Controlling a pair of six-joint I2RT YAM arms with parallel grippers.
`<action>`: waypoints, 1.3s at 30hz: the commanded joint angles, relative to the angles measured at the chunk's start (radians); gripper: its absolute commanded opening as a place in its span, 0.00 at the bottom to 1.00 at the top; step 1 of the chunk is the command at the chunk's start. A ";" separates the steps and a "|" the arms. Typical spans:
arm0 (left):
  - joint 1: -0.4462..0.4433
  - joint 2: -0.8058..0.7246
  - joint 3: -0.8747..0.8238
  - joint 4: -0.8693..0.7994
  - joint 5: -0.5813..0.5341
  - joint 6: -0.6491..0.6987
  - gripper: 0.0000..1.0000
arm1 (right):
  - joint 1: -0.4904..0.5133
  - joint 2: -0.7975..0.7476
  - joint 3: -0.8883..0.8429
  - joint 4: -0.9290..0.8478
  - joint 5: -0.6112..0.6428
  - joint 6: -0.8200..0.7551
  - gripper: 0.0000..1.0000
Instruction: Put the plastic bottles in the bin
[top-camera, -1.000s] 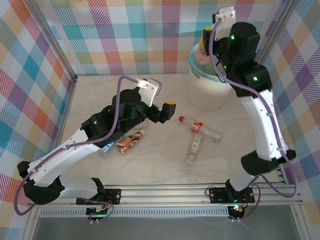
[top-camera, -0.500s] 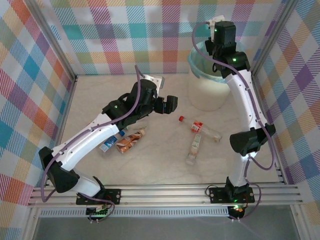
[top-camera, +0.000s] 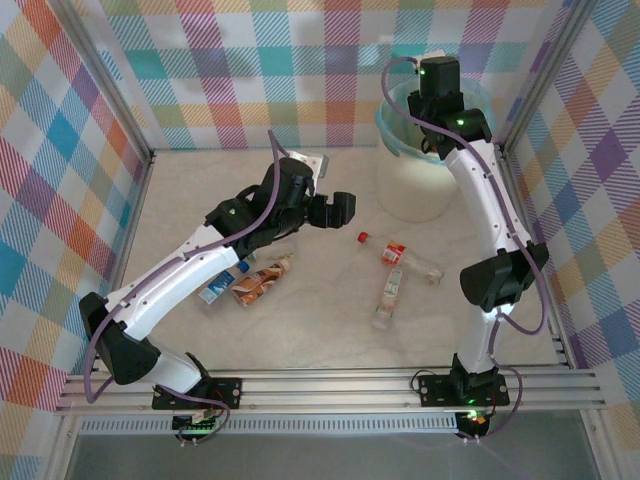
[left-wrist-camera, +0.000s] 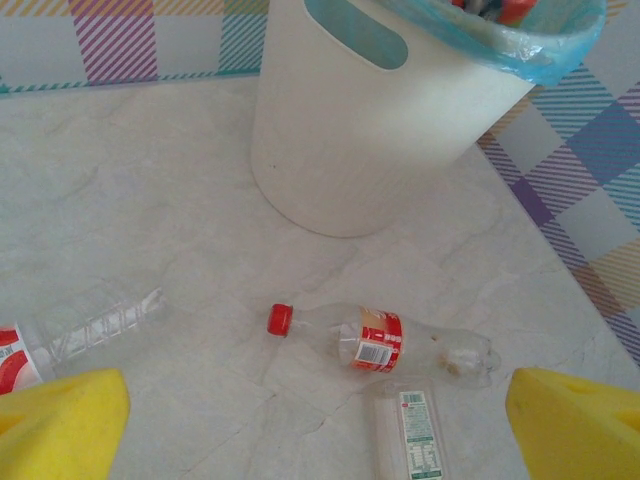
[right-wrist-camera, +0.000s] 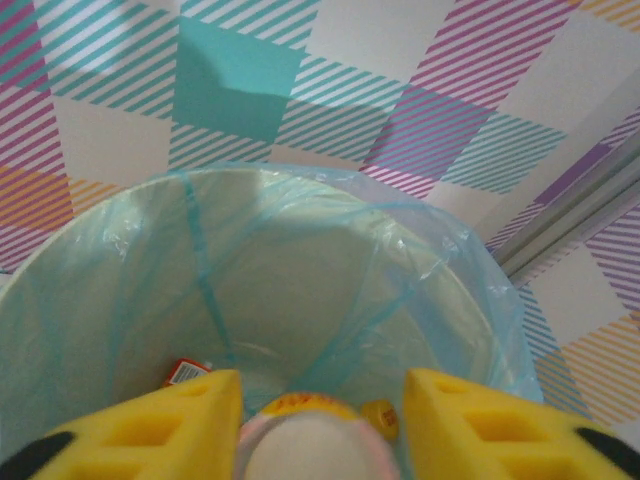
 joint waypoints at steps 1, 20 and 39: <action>0.011 0.013 0.009 -0.027 0.017 -0.011 0.96 | -0.009 -0.036 0.007 0.010 0.021 0.026 0.53; 0.011 0.015 0.007 -0.053 0.051 -0.040 0.95 | -0.004 -0.049 0.103 -0.089 -0.067 0.085 0.56; -0.242 0.241 -0.110 -0.038 0.109 -0.033 0.95 | 0.066 -0.752 -0.815 0.010 -0.439 0.388 0.60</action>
